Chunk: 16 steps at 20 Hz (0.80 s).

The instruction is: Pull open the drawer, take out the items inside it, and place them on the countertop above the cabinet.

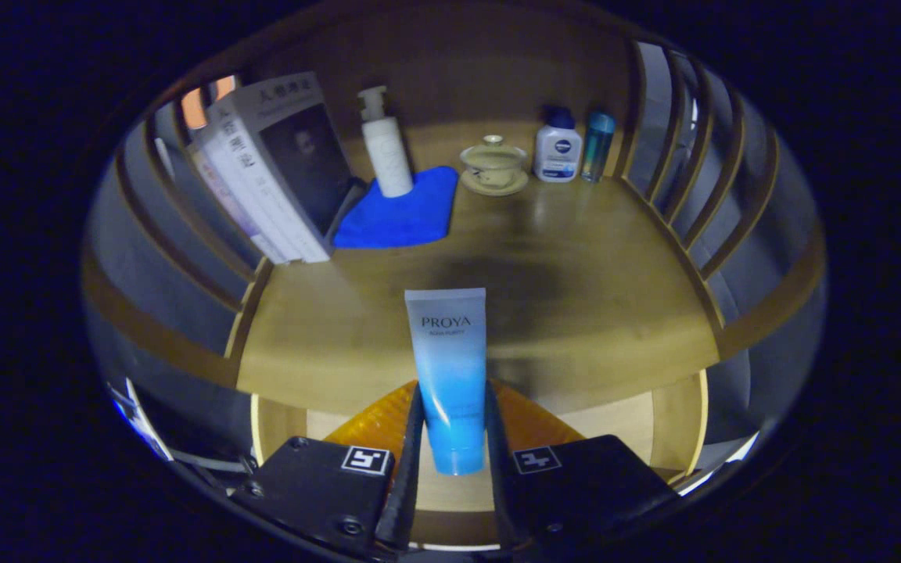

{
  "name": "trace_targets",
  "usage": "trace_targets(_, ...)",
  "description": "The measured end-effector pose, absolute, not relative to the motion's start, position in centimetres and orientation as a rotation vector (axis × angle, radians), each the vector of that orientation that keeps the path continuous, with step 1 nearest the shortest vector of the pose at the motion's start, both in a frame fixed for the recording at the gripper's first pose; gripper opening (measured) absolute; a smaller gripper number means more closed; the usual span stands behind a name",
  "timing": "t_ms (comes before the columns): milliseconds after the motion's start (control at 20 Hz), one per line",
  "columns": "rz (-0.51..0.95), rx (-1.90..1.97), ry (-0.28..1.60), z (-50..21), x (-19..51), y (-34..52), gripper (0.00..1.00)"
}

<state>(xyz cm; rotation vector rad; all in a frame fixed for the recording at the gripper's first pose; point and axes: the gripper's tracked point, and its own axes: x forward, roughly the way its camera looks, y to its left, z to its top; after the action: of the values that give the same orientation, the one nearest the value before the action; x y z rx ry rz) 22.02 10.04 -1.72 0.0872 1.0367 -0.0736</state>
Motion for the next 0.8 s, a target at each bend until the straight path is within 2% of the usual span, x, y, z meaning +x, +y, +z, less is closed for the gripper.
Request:
trace_targets(250,-0.149,0.127,1.056,-3.1,25.0,8.3,0.44)
trace_targets(550,-0.144,0.100,1.063,-3.8,25.1,8.2,0.45)
trace_targets(650,-0.126,0.072,1.053,-3.9,24.9,8.6,0.52)
trace_targets(800,-0.130,0.051,1.029,-3.2,24.6,8.8,0.67)
